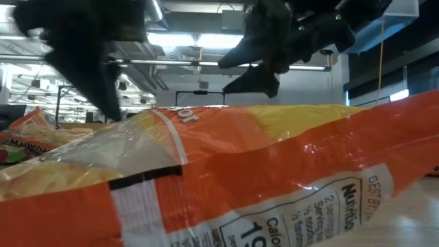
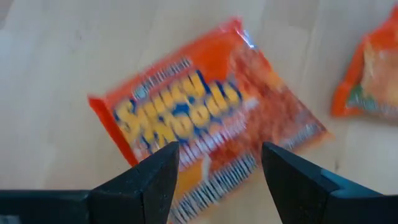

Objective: Sort Maruchan noodles
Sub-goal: Put the red noodle pack into the blue bin

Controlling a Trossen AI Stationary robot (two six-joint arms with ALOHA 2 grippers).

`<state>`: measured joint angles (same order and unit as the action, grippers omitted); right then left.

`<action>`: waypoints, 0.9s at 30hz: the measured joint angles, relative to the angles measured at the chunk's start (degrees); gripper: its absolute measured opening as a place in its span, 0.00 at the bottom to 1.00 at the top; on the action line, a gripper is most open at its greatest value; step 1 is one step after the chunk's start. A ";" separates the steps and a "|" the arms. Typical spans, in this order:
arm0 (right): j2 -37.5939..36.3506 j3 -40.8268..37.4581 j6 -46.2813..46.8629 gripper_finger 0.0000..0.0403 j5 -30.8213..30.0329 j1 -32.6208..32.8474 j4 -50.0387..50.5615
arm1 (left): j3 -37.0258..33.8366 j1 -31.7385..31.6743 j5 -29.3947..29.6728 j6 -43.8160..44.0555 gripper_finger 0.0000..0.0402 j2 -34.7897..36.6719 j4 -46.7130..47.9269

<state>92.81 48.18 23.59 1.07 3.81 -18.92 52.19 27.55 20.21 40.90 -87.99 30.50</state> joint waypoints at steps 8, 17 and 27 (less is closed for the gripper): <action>9.70 4.19 6.86 0.87 5.89 -2.07 -0.53 | -7.99 8.25 9.10 6.57 0.56 -1.91 -12.23; 20.55 12.55 12.71 0.85 13.34 -2.12 0.12 | -12.51 8.31 11.73 7.92 0.56 -1.97 -19.99; 28.86 20.40 18.45 0.82 18.85 -1.53 3.77 | -12.56 8.12 13.59 6.10 0.56 -2.03 -20.86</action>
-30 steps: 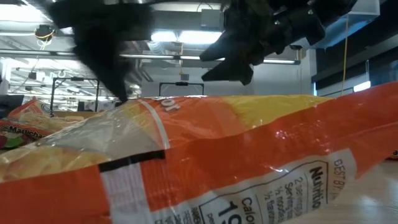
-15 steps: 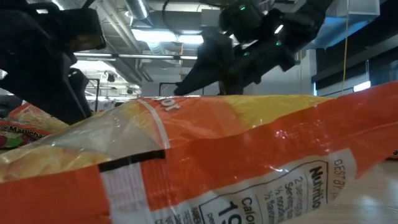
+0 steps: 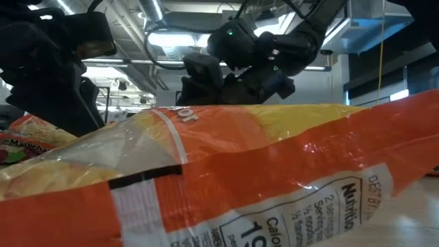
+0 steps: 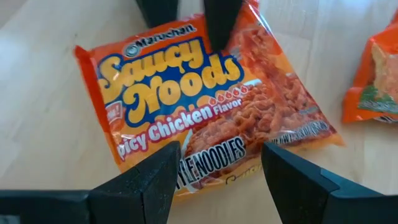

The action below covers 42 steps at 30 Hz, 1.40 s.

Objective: Sort Maruchan noodles
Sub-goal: Put the red noodle pack into the blue bin

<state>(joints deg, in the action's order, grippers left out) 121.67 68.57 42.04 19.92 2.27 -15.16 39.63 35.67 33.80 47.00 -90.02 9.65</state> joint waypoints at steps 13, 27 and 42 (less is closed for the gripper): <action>3.84 6.10 -0.37 0.74 1.05 1.52 0.58 | -0.06 -0.01 1.23 0.48 0.56 -0.04 -0.15; 2.50 6.19 -8.31 0.26 1.25 1.53 0.29 | 3.75 1.62 -3.13 -0.85 0.56 2.82 5.61; -18.70 6.01 -25.16 0.26 -20.81 1.45 36.25 | 5.54 6.02 5.16 -4.48 0.56 8.81 8.35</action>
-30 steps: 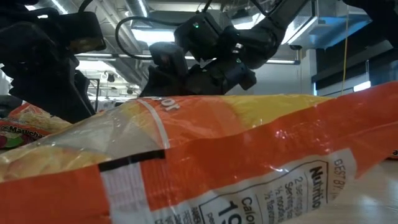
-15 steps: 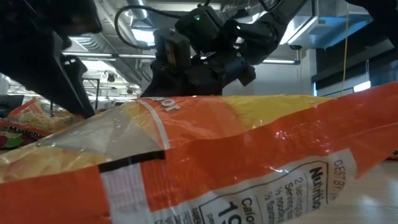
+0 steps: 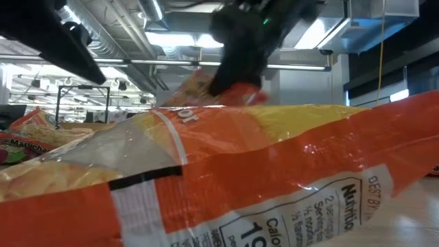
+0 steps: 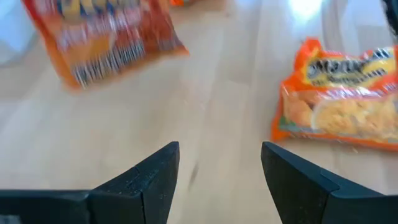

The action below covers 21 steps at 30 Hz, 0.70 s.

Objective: Sort Maruchan noodles
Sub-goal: Put the red noodle pack into the blue bin

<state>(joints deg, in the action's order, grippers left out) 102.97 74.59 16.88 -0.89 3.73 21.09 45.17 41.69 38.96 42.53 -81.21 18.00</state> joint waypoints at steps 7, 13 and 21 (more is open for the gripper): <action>-15.66 0.00 -0.79 0.26 -15.08 -2.56 20.48 | 0.00 -1.60 3.65 -3.66 0.56 -0.16 -1.07; -25.26 0.00 -0.67 0.26 -22.46 -12.24 34.39 | 0.00 -1.63 4.69 -5.57 0.56 -0.16 -2.24; -25.86 -2.14 -5.52 0.26 -19.37 -25.82 35.44 | 0.00 -1.67 5.48 -3.55 0.56 -0.16 -3.18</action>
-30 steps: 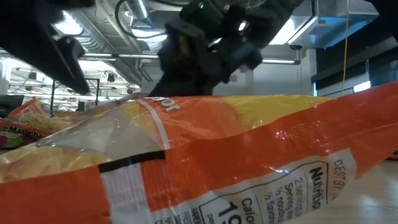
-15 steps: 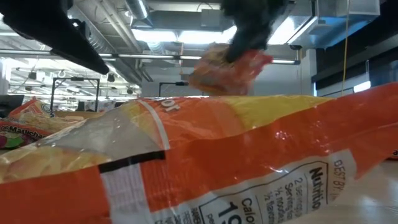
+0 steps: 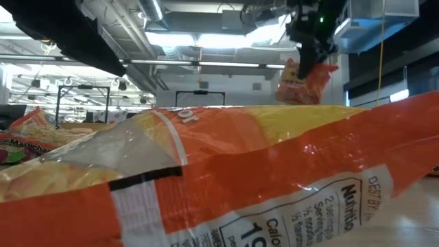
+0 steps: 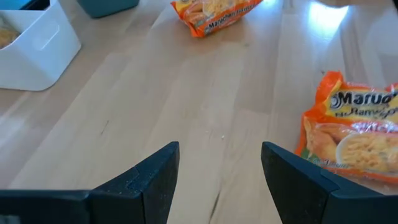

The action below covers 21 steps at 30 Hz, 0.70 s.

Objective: Sort Maruchan noodles
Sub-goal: Put the red noodle pack into the blue bin

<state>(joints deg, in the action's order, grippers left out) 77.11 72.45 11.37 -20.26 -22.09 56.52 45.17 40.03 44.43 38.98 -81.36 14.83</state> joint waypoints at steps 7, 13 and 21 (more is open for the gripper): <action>2.02 -7.47 -1.59 0.26 3.92 -4.47 -2.63 | 0.00 0.01 -0.47 0.94 0.56 0.00 -0.86; 2.03 -14.22 -2.37 0.26 6.08 -5.41 -9.22 | 0.00 0.01 -0.25 0.94 0.56 0.00 -0.85; 2.04 -21.61 -2.38 0.32 9.83 -5.34 -19.15 | -0.02 0.01 -0.17 0.94 0.56 0.00 -1.18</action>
<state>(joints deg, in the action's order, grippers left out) 79.15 50.84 8.99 -10.43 -27.43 37.38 45.15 40.03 44.27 39.92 -81.36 13.65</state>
